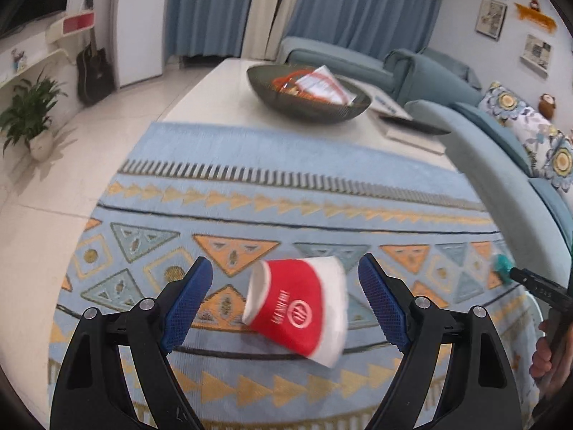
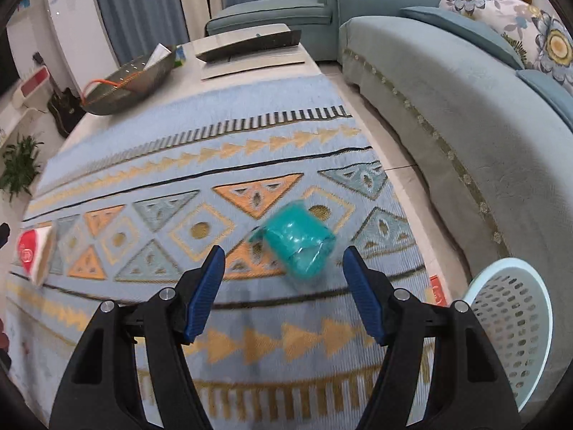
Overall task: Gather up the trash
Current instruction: 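Grasp the red-white paper cup with the left tool while the right tool grasps the teal packet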
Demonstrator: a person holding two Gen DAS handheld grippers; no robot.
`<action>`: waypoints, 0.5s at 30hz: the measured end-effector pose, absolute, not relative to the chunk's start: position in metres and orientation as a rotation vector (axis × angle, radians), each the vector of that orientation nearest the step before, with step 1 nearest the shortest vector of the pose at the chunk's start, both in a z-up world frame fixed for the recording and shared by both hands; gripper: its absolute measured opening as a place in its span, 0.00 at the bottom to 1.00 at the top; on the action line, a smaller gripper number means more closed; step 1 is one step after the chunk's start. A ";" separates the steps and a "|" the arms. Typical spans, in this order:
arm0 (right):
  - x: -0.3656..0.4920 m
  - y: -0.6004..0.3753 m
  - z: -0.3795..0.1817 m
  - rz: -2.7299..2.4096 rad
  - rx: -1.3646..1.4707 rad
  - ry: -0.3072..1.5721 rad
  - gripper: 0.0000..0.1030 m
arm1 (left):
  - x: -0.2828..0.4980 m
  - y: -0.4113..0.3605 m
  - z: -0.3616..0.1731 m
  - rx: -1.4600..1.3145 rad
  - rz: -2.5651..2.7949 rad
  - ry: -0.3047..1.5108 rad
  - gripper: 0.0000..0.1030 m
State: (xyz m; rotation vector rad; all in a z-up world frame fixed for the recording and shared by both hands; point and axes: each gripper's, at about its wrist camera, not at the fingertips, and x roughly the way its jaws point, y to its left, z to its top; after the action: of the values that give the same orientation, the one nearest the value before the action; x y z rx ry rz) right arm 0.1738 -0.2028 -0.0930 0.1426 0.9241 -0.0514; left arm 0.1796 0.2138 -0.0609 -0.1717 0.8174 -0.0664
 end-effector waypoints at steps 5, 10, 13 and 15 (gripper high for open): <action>0.186 -0.204 -0.106 -0.032 0.139 0.943 0.63 | 0.192 0.208 -0.088 -0.189 -0.100 0.886 0.79; 0.190 -0.206 -0.113 -0.021 0.127 0.954 0.63 | 0.188 0.189 -0.108 -0.135 -0.153 0.918 0.73; 0.191 -0.208 -0.115 -0.014 0.145 0.958 0.63 | 0.183 0.181 -0.111 -0.097 -0.126 0.897 0.71; 0.192 -0.207 -0.113 -0.006 0.151 0.952 0.63 | 0.179 0.178 -0.109 -0.085 -0.120 0.879 0.70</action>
State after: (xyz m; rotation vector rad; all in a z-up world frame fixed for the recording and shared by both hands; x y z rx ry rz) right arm 0.1917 -0.2070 -0.1128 0.1509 0.9519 -0.0059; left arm 0.1789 0.1779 -0.1086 -0.0850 0.8786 -0.1196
